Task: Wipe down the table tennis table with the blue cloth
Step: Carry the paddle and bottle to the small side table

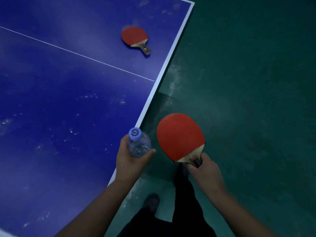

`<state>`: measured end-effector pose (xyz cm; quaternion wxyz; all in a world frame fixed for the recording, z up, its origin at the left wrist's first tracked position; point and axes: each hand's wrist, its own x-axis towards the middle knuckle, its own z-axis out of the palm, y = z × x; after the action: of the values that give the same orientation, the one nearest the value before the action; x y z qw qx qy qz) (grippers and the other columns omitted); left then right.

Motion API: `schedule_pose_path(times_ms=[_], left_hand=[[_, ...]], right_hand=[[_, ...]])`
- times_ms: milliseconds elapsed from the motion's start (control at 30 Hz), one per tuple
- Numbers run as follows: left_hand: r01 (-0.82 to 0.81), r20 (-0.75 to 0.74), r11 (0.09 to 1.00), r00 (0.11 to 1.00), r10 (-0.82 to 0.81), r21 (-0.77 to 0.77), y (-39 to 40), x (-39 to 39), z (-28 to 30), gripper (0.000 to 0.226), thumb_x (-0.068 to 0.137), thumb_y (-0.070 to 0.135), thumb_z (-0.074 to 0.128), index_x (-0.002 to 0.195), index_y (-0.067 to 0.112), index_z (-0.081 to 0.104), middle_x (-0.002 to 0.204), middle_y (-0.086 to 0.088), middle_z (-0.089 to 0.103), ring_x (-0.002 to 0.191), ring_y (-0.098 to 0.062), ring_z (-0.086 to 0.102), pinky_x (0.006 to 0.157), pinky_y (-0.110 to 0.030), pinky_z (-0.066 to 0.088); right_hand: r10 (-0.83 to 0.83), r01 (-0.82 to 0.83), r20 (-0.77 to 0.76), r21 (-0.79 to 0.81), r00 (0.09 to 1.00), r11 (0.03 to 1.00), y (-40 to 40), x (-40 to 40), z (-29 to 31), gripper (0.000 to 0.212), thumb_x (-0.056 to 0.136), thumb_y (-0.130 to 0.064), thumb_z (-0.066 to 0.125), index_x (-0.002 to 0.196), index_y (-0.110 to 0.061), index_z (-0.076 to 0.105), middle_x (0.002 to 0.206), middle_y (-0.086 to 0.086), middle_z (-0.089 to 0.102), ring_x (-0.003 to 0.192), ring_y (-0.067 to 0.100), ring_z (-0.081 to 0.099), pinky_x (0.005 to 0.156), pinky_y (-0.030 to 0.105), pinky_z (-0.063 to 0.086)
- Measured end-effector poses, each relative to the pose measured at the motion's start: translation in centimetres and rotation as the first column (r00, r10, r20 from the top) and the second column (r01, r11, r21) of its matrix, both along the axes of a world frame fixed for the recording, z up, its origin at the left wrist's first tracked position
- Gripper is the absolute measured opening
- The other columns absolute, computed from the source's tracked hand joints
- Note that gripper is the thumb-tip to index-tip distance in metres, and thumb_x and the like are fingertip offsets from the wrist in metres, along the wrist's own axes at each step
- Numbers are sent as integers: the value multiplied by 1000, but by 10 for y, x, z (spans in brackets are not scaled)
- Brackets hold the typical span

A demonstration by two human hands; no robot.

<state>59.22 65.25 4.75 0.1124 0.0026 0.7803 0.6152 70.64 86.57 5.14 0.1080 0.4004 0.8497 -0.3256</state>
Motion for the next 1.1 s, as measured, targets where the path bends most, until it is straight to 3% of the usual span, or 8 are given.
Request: schedule_pose_path(times_ms=[233,467,767,1100], left_hand=[[-211,-35,975,977,209,-76,82,-62,8,67,65,30,92,107,57,48,106,31,62,92,7,64,67,-4,47],[-376,-57,922,926,372,-87,139,-131,15,68,64,31,92,111,52,49,107,34,60,95,10,61,69,-3,45],[-492,-29,866,870,492,-84,155,-251,4,68,63,36,92,113,53,48,112,26,62,100,6,61,74,-6,47],[-522,7,853,853,522,-29,143,-389,-17,67,64,37,91,116,49,50,114,19,64,103,-2,64,81,-17,53]], right_hand=[[139,-141,-57,-27,989,990,97,-105,-7,38,77,-45,75,73,-23,44,68,-11,57,62,4,53,49,27,33],[233,-238,-79,-64,969,969,154,-228,-9,38,78,-51,73,78,-21,50,71,-9,62,65,11,59,54,30,42],[295,-313,-146,-126,944,941,154,-383,-13,32,79,-52,73,84,-26,55,75,-10,64,65,12,62,55,30,45],[286,-297,-138,-66,948,953,112,-544,-42,34,83,-52,71,87,-22,55,84,-4,61,71,16,60,61,34,49]])
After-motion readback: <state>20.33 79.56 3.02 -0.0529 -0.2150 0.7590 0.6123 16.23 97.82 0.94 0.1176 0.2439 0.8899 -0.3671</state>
